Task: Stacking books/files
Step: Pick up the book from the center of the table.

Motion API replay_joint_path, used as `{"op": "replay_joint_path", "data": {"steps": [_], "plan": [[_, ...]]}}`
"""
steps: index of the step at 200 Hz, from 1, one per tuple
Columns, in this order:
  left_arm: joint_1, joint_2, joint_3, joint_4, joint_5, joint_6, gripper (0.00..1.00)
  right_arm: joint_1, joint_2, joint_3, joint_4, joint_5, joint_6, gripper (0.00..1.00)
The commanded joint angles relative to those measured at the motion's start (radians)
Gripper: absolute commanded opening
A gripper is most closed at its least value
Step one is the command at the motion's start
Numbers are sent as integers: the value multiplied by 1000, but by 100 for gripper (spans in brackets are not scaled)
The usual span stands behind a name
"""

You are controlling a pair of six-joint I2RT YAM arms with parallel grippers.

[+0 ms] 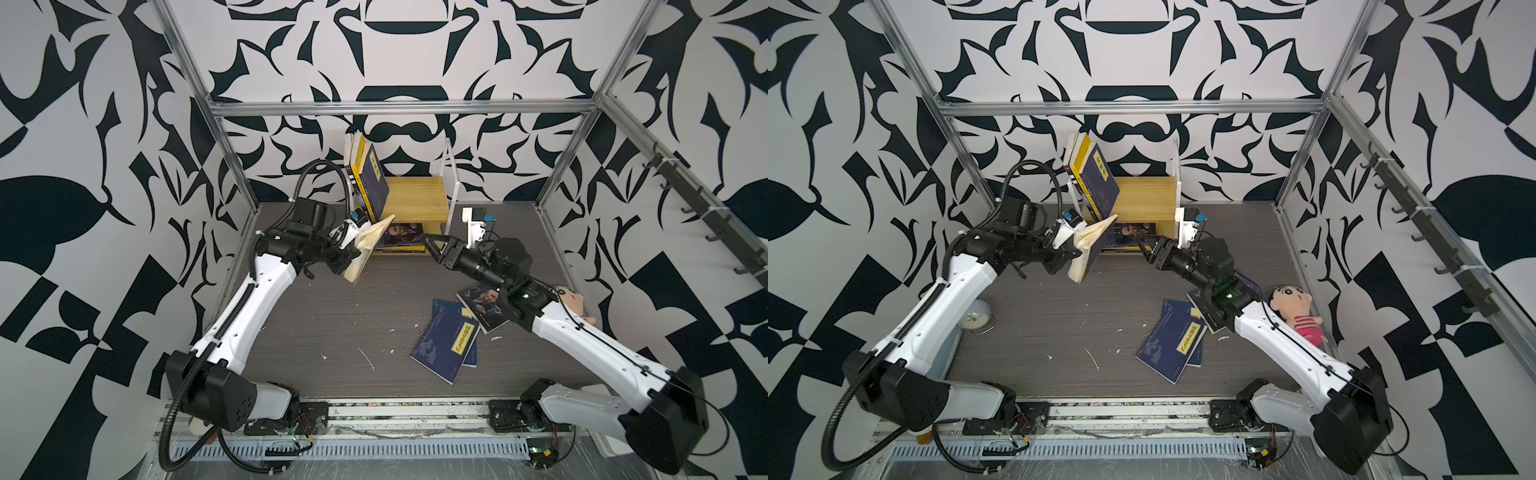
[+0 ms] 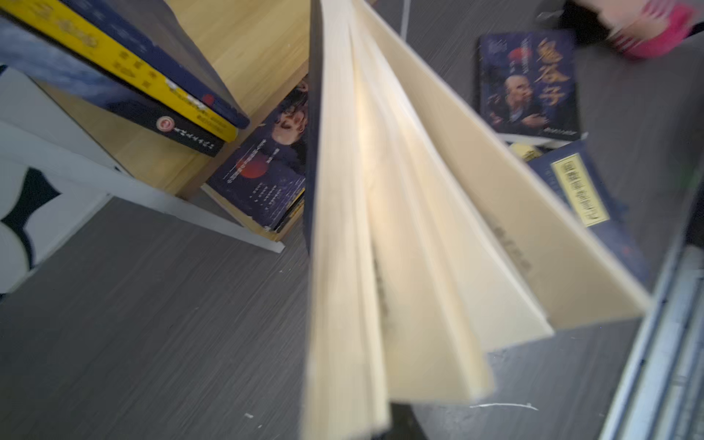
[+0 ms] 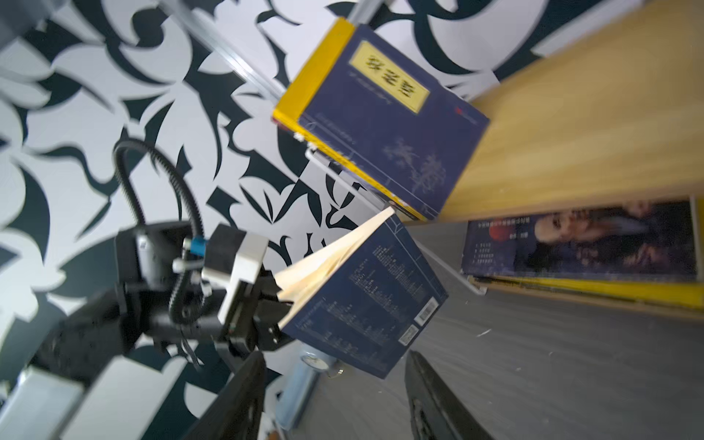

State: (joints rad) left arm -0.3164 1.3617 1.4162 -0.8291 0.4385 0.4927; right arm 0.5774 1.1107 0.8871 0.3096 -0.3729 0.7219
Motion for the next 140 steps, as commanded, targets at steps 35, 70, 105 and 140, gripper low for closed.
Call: {"op": "replay_joint_path", "data": {"steps": [35, 70, 105, 140], "plan": [[115, -55, 0, -144, 654, -22, 0, 1, -38, 31, -181, -297, -740, 64], [117, -40, 14, -264, 714, 133, 0, -13, 21, 58, -208, -369, -838, 67], [111, -31, 23, -341, 685, 231, 0, -103, 85, 85, -53, -491, -707, 71], [96, -26, 18, -348, 687, 239, 0, -137, 182, 177, -30, -682, -647, 71]]}}
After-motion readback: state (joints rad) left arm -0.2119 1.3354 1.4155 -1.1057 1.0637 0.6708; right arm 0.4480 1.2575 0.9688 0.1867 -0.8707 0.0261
